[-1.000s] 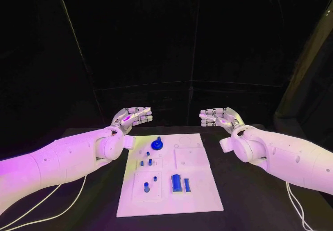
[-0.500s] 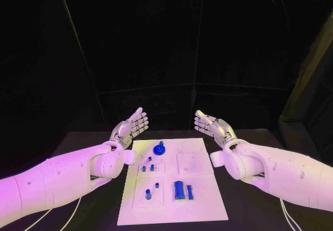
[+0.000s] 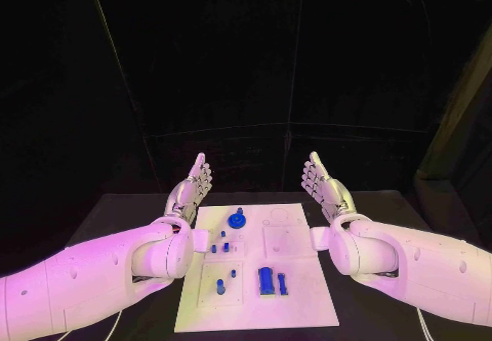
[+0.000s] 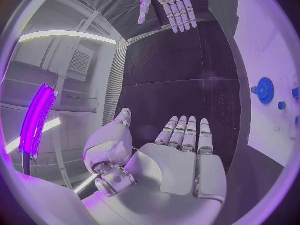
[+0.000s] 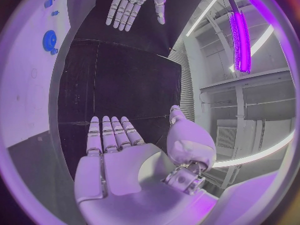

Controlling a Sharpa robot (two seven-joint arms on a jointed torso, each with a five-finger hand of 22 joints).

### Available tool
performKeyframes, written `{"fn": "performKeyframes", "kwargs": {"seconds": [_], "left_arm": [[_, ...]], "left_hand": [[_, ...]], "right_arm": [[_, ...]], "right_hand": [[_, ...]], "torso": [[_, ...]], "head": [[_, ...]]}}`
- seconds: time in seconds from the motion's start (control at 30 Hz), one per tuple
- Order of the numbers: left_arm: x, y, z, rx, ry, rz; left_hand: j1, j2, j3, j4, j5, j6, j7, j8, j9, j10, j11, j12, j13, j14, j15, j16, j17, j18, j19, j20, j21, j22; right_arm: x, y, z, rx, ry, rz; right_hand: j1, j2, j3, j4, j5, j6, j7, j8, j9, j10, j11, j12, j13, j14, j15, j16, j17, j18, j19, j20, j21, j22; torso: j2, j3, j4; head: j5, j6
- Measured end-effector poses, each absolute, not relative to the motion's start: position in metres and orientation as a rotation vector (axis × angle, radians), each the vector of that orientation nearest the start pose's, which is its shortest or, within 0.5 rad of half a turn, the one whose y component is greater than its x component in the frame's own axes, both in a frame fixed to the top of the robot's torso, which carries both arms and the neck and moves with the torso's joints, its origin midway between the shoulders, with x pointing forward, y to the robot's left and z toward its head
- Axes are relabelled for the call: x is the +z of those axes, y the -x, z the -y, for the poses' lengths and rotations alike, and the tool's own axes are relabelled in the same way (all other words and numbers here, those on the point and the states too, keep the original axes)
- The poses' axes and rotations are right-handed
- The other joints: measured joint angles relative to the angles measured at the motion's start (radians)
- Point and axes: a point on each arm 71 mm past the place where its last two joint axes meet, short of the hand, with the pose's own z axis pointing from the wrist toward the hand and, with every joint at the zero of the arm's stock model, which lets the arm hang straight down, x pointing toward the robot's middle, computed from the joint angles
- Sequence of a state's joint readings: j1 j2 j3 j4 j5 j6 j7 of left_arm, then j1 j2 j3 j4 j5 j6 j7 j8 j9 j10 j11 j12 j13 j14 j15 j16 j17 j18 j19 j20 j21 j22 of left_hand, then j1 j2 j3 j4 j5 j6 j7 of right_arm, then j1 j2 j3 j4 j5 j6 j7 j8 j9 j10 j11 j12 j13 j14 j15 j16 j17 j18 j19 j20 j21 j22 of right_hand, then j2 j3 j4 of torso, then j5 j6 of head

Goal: Assemble the parts on the task board

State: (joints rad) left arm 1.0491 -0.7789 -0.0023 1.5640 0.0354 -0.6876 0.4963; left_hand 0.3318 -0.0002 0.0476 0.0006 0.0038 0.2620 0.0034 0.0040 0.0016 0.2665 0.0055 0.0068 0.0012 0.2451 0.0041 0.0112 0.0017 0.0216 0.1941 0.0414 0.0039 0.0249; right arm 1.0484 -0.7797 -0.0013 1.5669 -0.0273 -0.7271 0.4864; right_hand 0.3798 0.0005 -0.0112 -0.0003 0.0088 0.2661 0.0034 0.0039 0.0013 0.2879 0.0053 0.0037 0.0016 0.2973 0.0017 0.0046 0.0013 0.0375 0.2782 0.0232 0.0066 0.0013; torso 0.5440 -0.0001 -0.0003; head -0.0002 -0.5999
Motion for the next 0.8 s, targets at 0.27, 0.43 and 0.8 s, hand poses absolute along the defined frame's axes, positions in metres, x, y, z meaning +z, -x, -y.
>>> {"fn": "performKeyframes", "kwargs": {"seconds": [0.27,0.43,0.8], "left_arm": [[-0.2282,-0.4615,-0.1916,-1.243,1.248,-1.247],[-0.228,-0.4615,-0.1922,-1.231,1.244,-1.242],[-0.2278,-0.4614,-0.1928,-1.221,1.241,-1.237]], "left_hand": [[-0.093,0.0,-0.032,-0.002,0.0,-0.074,-0.002,0.0,0.0,-0.075,-0.004,0.0,0.0,-0.069,-0.003,-0.004,0.0,-0.001,-0.052,-0.032,0.0,-0.018],[-0.138,0.0,-0.038,-0.002,0.0,-0.109,-0.003,0.0,0.0,-0.111,-0.005,0.0,0.0,-0.102,-0.004,-0.004,-0.001,0.0,-0.076,-0.037,0.0,-0.021],[-0.203,0.003,-0.04,0.001,0.0,-0.159,-0.002,0.0,-0.001,-0.163,-0.007,0.0,0.0,-0.156,-0.004,-0.004,-0.001,-0.016,-0.155,-0.04,0.0,-0.023]], "right_arm": [[-0.2267,-0.4616,0.1917,1.235,-1.214,-1.243],[-0.2267,-0.4616,0.1923,1.229,-1.218,-1.238],[-0.2267,-0.4616,0.1926,1.225,-1.221,-1.233]], "right_hand": [[-0.109,0.0,0.005,0.0,-0.002,-0.077,-0.003,0.0,0.0,-0.083,-0.005,0.0,0.0,-0.086,-0.001,0.0,0.0,-0.015,-0.081,-0.017,0.0,0.0],[-0.159,0.0,0.005,0.0,-0.002,-0.112,-0.003,0.0,0.0,-0.119,-0.005,0.0,0.0,-0.124,-0.002,0.0,0.0,-0.015,-0.117,-0.021,0.0,0.0],[-0.288,-0.001,0.005,0.0,-0.002,-0.249,-0.003,0.0,0.0,-0.252,-0.006,0.0,0.0,-0.26,-0.002,0.0,0.0,-0.031,-0.254,-0.023,0.0,0.0]], "torso": [[0.0,0.0001,0.0003],[0.0,0.0001,0.0003],[0.0,0.0001,0.0004]], "head": [[0.0,0.0],[0.0,0.0],[0.0,0.0]]}}
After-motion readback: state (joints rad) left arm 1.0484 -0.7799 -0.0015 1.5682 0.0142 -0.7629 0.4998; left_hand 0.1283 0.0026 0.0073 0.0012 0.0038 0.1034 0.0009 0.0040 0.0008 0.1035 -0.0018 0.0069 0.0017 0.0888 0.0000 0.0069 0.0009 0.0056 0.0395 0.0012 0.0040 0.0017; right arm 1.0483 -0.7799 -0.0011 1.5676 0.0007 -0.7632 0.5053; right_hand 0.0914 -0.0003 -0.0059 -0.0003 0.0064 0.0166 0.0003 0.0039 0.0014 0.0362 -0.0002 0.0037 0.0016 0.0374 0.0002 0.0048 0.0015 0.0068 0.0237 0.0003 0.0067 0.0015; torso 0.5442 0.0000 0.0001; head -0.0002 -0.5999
